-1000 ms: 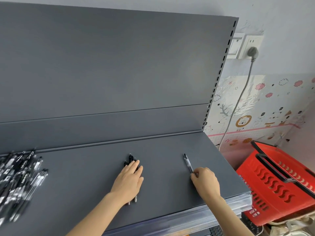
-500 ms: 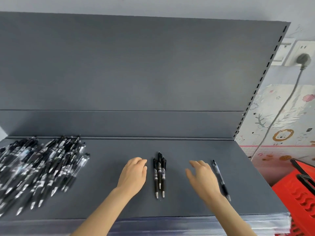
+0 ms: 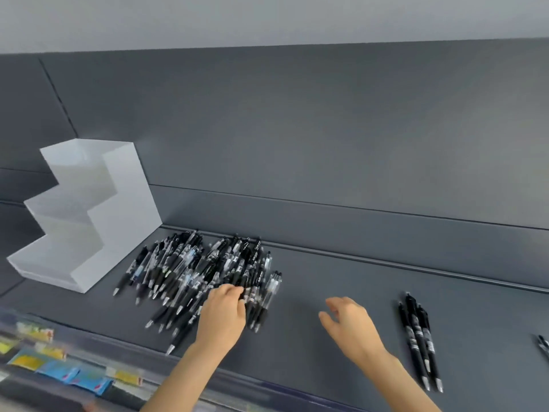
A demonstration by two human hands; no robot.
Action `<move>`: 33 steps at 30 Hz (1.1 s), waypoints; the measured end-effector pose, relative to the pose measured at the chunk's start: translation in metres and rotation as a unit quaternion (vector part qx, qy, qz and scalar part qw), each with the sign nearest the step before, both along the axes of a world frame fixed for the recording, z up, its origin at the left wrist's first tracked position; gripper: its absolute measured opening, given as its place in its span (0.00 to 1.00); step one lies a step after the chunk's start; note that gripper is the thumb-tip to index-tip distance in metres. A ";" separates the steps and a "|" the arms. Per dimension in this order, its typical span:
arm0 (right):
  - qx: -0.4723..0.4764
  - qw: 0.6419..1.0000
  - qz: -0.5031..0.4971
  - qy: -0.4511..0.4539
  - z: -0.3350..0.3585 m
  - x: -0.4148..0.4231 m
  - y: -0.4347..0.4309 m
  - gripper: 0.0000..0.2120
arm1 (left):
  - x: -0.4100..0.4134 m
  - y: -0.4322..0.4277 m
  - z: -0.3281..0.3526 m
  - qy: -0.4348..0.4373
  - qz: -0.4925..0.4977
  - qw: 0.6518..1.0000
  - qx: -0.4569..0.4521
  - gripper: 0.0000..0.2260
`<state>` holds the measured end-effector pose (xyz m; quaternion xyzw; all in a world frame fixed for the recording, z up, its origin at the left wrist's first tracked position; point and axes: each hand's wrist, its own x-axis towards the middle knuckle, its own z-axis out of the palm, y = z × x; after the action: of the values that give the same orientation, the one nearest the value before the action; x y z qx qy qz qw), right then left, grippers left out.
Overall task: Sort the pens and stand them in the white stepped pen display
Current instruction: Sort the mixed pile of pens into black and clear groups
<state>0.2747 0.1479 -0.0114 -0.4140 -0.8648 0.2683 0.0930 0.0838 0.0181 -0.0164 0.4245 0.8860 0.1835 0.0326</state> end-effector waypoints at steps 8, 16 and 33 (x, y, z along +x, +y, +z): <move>-0.020 0.999 -0.025 -0.011 -0.003 -0.090 -0.043 0.14 | -0.069 -0.029 0.000 0.019 0.027 0.999 -0.027 0.19; -0.051 0.992 -0.113 -0.032 -0.012 -0.143 -0.053 0.09 | -0.066 -0.013 -0.002 0.071 0.013 0.990 -0.120 0.23; -0.116 0.982 -0.148 -0.004 -0.014 -0.150 -0.038 0.20 | -0.078 0.013 0.006 -0.024 0.053 0.992 -0.109 0.08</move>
<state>0.1251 0.1104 -0.0255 -0.5465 -0.7573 0.3486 0.0791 0.0061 0.0310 -0.0106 0.3661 0.9210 0.0973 0.0906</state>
